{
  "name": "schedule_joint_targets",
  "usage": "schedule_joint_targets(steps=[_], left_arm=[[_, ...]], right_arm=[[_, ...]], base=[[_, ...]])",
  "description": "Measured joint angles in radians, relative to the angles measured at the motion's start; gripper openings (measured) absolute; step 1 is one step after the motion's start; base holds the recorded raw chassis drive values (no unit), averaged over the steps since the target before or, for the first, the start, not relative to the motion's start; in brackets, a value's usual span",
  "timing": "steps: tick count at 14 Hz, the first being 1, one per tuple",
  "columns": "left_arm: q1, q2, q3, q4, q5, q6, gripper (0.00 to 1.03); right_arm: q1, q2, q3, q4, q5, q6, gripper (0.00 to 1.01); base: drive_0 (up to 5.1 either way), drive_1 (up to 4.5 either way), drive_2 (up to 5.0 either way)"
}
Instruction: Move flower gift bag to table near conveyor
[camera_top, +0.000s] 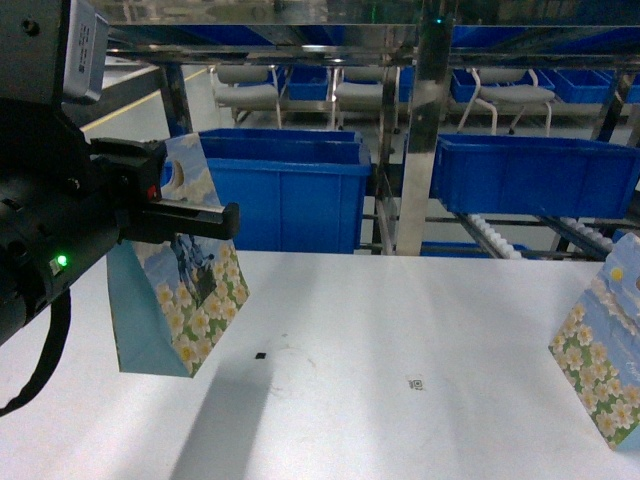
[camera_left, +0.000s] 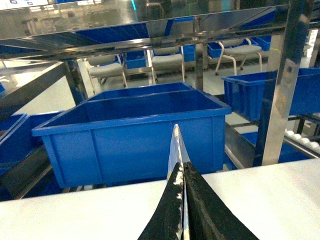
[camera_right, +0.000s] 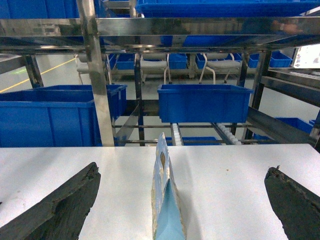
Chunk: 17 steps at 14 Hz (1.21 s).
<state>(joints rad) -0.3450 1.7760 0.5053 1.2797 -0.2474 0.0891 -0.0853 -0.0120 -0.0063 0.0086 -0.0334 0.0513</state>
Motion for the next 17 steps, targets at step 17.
schedule_joint_targets(steps=[17], left_arm=[[0.07, 0.318, 0.246, -0.053, 0.158, -0.082, 0.02]], right_arm=[[0.0, 0.0, 0.0, 0.0, 0.0, 0.0, 0.98]], base=[[0.0, 0.0, 0.0]])
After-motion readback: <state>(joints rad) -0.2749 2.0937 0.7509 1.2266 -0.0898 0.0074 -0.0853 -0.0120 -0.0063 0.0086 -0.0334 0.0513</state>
